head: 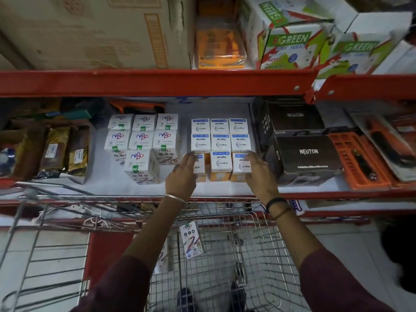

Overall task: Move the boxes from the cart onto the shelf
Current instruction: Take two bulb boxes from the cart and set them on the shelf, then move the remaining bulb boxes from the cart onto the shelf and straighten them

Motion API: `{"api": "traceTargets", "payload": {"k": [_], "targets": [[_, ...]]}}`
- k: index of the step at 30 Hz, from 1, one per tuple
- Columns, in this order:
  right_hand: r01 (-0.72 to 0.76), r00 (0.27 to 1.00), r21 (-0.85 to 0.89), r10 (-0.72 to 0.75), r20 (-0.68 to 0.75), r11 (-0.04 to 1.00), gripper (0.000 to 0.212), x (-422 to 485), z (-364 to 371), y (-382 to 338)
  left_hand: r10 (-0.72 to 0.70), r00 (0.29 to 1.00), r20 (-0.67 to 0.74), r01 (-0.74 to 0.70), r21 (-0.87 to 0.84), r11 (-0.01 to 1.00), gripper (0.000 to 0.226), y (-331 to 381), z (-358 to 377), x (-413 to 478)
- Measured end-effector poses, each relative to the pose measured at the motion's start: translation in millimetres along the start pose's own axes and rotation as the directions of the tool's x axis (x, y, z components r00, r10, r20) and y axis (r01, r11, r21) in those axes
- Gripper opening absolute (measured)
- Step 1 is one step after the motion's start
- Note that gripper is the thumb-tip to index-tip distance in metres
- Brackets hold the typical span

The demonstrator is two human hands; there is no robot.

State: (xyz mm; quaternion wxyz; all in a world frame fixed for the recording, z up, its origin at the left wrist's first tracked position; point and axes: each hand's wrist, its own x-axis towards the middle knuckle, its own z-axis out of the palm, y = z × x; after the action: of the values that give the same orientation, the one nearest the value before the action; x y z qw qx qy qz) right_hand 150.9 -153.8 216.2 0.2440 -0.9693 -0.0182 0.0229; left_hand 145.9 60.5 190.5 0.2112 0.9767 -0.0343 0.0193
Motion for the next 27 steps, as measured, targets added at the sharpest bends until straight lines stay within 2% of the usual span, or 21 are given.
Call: {"api": "traceTargets", "payload": {"k": [7, 11, 15, 18, 21, 24, 27], "targets": [[0.006, 0.999, -0.033, -0.008, -0.042, 0.999, 0.051, -8.7, 5.1, 6.7, 0.018, 0.999, -0.043, -0.022, -0.098, 0.995, 0.044, -4.2, -2.8, -14.6], [0.043, 0.992, -0.078, -0.051, -0.113, 0.996, 0.048, -23.9, 7.4, 4.8, 0.088, 0.98, -0.179, -0.109, -0.109, 0.988, 0.032, -18.9, -14.3, -48.1], [0.102, 0.965, 0.066, -0.082, -0.251, 0.993, 0.037, -63.6, 25.1, -14.4, 0.14, 0.957, -0.255, -0.175, -0.122, 0.977, 0.022, -61.0, -7.0, -101.4], [0.123, 0.971, 0.169, -0.083, -0.224, 0.978, 0.029, -101.6, 64.2, -32.8, 0.05, 0.986, -0.159, -0.071, -0.129, 0.989, 0.025, -99.1, 10.2, -143.6], [0.059, 0.998, 0.204, -0.056, -0.021, 0.977, 0.027, -127.0, 120.7, -43.8, -0.091, 0.995, 0.037, 0.095, -0.149, 0.984, 0.034, -134.5, 36.2, -171.1], [-0.067, 0.991, 0.246, 0.035, 0.132, 0.967, 0.024, -134.5, 172.3, -51.7, -0.217, 0.961, 0.171, 0.247, -0.178, 0.953, 0.045, -162.8, 65.6, -182.7], [-0.181, 0.974, 0.249, 0.139, 0.177, 0.951, 0.025, -128.5, 215.3, -53.1, -0.311, 0.913, 0.266, 0.372, -0.223, 0.901, 0.036, -182.0, 92.6, -184.1]]}}
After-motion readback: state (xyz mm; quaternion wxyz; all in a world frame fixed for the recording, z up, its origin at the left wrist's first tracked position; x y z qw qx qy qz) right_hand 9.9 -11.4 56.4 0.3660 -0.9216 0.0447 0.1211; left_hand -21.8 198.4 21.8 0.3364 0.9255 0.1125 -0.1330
